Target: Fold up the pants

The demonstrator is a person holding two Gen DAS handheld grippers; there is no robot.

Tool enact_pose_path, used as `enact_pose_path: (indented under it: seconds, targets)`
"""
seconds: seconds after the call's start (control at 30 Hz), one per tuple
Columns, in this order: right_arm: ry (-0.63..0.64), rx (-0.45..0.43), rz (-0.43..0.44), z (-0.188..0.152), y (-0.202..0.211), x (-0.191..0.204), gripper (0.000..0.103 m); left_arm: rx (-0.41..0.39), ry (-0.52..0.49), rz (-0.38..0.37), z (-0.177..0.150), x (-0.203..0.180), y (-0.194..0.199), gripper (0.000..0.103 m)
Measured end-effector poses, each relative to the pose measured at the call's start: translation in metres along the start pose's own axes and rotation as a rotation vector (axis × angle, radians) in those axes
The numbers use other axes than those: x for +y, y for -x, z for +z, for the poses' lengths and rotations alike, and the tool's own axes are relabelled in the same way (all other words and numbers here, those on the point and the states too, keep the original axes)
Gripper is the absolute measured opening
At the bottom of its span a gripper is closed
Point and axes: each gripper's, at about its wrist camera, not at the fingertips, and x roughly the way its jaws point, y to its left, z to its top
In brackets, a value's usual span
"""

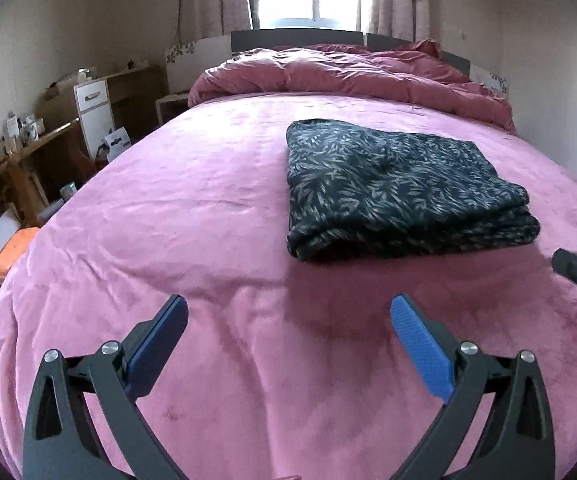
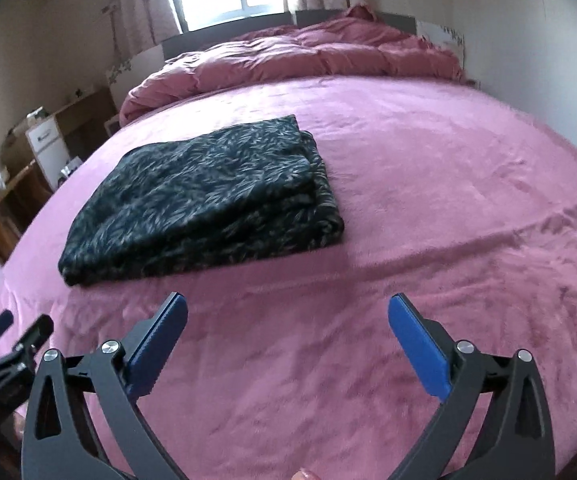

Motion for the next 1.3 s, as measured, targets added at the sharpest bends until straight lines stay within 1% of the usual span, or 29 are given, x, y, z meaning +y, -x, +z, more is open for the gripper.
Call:
enact_pose_path:
  seconds: [0.17,0.4,0.47,0.67,1.3]
  targets:
    - [0.05,-0.063,0.001,-0.014,0.021,0.013,0.099,-0.007,-0.011,0.002,-0.004,0.001,0.015,0.101]
    - [0.076,-0.128,0.002,-0.019,0.038,0.023,0.099,-0.011,0.04,-0.048,-0.008,0.01,0.032,0.101]
    - [0.079,-0.141,-0.008,-0.018,0.04,0.025,0.099,-0.011,0.036,-0.044,-0.009,0.01,0.035,0.101]
    - [0.095,-0.126,0.023,-0.019,0.04,0.029,0.099,-0.023,0.023,-0.029,-0.012,0.009,0.037,0.101]
    - [0.125,-0.126,0.027,-0.023,0.043,0.042,0.099,-0.017,0.039,-0.026,-0.012,0.011,0.037,0.101]
